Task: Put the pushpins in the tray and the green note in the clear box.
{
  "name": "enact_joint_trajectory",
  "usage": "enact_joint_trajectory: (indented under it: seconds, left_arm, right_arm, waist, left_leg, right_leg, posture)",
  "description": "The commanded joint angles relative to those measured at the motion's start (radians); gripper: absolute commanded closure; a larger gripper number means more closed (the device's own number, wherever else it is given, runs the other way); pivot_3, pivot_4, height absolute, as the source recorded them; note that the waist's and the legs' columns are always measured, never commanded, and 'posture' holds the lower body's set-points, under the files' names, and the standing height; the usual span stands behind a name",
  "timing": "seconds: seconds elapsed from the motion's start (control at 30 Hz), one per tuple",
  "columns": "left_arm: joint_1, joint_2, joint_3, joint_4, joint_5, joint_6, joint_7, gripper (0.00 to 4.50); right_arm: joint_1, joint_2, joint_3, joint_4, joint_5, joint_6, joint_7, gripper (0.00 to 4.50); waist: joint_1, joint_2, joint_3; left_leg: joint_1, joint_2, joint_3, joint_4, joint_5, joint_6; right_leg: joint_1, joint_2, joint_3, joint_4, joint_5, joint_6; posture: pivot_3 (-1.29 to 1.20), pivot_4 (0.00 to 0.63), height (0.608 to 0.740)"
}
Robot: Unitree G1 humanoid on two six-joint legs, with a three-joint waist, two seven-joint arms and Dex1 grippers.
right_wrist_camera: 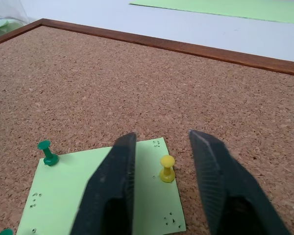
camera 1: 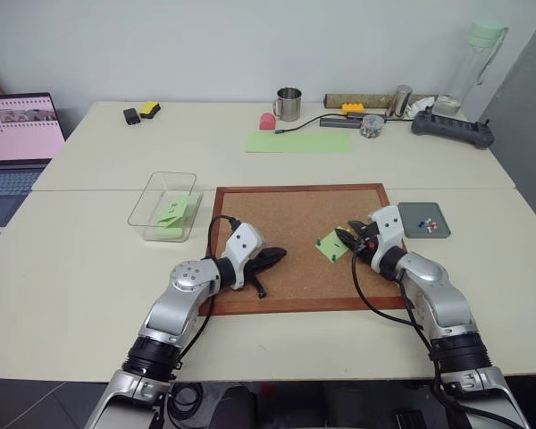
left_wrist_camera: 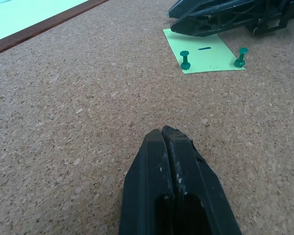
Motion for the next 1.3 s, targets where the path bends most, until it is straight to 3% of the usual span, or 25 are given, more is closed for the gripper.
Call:
enact_joint_trajectory:
  seconds: [0.03,0.2,1.13,1.3]
  left_arm:
    - [0.011,0.012,-0.021,0.014,0.020,0.017,-0.005,4.50]
    - [0.007,0.012,-0.021,0.019,0.025,0.018,0.001,4.50]
    - [0.007,0.008,-0.031,0.029,0.037,0.004,0.001,4.50]
    - [0.009,0.009,-0.033,0.027,0.037,0.003,0.001,4.50]
  right_arm:
    - [-0.016,-0.002,-0.014,-0.021,0.001,-0.020,0.007,3.67]
    - [-0.015,-0.001,-0.015,-0.024,0.002,-0.018,0.008,4.45]
    - [0.021,-0.028,-0.088,-0.207,0.099,0.032,0.021,4.45]
    - [0.004,-0.030,-0.163,-0.181,0.093,0.013,-0.063,4.45]
  waist:
    - [0.000,0.000,0.000]
    - [0.000,0.000,0.000]
    - [0.000,0.000,0.000]
    - [0.001,0.000,0.000]
  left_leg:
    - [0.000,0.000,0.000,0.000,0.000,0.000]
    - [0.000,0.000,0.000,0.000,0.000,0.000]
    - [0.000,0.000,0.000,0.000,0.000,0.000]
    - [0.000,0.000,0.000,0.000,0.000,0.000]
  right_leg:
    - [0.000,0.000,0.000,0.000,0.000,0.000]
    - [0.000,0.000,0.000,0.000,0.000,0.000]
    - [0.000,0.000,0.000,0.000,0.000,0.000]
    - [0.000,0.000,0.000,0.000,0.000,0.000]
  posture:
    - [0.00,0.150,0.740]
    - [0.00,0.150,0.740]
    - [0.00,0.150,0.740]
    - [0.00,0.150,0.740]
